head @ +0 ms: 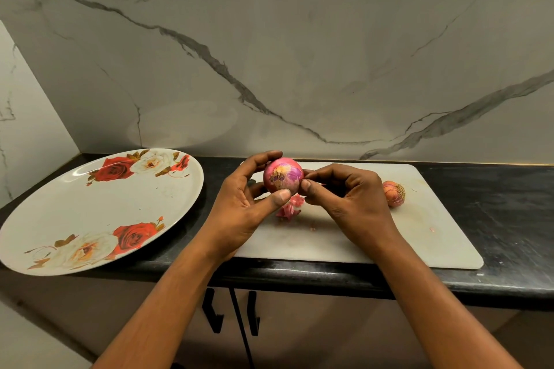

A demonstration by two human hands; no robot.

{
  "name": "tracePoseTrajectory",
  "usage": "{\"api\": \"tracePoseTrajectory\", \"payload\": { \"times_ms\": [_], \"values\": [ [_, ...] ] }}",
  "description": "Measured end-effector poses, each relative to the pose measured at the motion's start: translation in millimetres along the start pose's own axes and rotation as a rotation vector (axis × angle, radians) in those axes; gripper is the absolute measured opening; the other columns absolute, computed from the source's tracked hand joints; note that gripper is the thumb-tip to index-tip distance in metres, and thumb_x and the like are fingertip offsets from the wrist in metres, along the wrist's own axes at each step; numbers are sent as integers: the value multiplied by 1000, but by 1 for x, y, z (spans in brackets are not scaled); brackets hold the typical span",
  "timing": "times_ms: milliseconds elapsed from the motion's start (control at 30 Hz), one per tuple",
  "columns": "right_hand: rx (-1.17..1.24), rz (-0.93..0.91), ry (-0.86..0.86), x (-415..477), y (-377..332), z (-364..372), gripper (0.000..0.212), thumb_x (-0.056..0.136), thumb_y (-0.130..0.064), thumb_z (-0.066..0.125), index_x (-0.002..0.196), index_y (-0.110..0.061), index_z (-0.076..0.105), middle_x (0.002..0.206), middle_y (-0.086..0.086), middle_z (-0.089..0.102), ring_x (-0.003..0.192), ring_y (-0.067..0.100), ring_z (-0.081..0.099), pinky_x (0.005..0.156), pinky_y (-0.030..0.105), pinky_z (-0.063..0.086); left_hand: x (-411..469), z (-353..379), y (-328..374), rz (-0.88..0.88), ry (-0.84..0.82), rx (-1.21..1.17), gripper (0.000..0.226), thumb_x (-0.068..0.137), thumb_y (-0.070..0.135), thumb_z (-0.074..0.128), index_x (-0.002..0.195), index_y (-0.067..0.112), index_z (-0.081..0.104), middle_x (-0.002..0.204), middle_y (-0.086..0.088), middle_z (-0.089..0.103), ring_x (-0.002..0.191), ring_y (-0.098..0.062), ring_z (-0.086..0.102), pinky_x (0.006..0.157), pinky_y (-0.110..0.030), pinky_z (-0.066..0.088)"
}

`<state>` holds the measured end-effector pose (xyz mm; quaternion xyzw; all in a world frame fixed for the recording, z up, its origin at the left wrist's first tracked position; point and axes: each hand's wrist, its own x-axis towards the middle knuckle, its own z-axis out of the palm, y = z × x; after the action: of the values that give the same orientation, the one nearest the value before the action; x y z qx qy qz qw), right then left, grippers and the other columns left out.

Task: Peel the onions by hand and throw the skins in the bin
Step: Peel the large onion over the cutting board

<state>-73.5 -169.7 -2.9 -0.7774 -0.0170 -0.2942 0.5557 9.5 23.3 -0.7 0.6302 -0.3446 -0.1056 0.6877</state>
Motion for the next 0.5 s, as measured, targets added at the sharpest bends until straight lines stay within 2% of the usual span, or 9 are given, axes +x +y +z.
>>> {"api": "tracePoseTrajectory", "payload": {
  "times_ms": [200, 300, 367, 500],
  "values": [
    [-32, -16, 16, -1, 0, 1, 13, 91, -7, 80, 104, -12, 81, 95, -1, 81, 88, 18, 79, 80, 38, 66, 0, 1, 0, 7, 7, -5, 64, 85, 10, 81, 143, 24, 58, 144, -5, 56, 121, -26, 70, 95, -36, 61],
    [94, 119, -22, 1, -4, 0, 28, 93, -10, 77, 121, -14, 75, 105, 6, 80, 91, 20, 80, 79, 36, 66, 0, 0, -1, 11, -24, -24, 63, 88, 5, 78, 146, 22, 57, 144, -5, 58, 125, -28, 67, 98, -41, 60],
    [167, 211, -67, 2, -6, -1, 38, 95, -10, 74, 132, -15, 70, 109, 8, 80, 93, 22, 80, 80, 37, 66, 0, -1, -2, 3, -61, -42, 63, 91, 2, 74, 149, 19, 55, 146, -5, 59, 127, -29, 66, 100, -38, 59],
    [198, 217, -96, 2, -7, -2, 40, 95, -6, 74, 134, -12, 70, 117, 6, 79, 99, 22, 79, 85, 38, 65, 0, -1, -1, 3, -88, -47, 63, 94, -2, 70, 151, 18, 53, 146, -1, 61, 128, -26, 66, 100, -33, 57]
  ]
}}
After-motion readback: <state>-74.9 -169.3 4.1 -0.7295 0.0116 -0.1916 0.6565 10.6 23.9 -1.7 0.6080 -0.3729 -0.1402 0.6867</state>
